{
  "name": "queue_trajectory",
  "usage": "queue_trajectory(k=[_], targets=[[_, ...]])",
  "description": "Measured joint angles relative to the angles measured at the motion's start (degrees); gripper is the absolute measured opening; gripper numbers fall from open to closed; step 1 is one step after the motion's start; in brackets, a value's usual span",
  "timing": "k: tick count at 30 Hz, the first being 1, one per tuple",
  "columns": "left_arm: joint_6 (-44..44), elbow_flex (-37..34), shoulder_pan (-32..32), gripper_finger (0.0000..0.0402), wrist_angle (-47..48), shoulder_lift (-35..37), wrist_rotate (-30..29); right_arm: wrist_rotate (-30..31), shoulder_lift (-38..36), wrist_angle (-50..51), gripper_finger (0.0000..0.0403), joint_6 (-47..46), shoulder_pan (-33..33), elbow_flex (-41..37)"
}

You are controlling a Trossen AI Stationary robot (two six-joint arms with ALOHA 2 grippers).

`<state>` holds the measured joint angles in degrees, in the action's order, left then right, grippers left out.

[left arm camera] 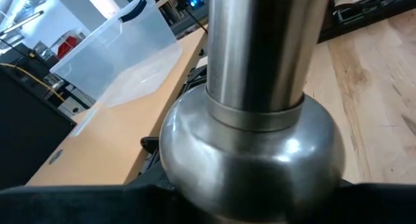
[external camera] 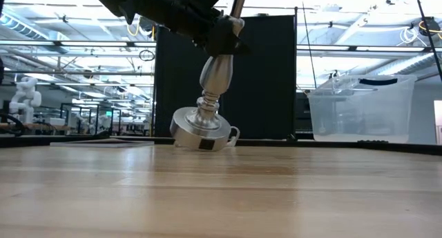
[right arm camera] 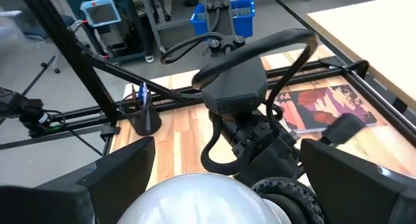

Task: Screw lightbulb
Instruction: Insert the lightbulb into the lamp

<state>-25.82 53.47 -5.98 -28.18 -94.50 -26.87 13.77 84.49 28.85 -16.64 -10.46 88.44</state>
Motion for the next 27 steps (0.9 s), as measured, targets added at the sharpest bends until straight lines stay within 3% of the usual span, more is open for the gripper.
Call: queue_trajectory(k=[11, 27], targets=[[0.1, 0.0, 0.0, 0.013, -0.1, 0.0, 0.4, 0.0, -1.4, -0.8, 0.0399, 2.2, 0.0, -0.1], [2.4, 0.1, 0.3, 0.013, -1.0, 0.0, 4.8, 2.8, -3.6, -2.0, 0.0399, 5.4, 0.0, -0.2]])
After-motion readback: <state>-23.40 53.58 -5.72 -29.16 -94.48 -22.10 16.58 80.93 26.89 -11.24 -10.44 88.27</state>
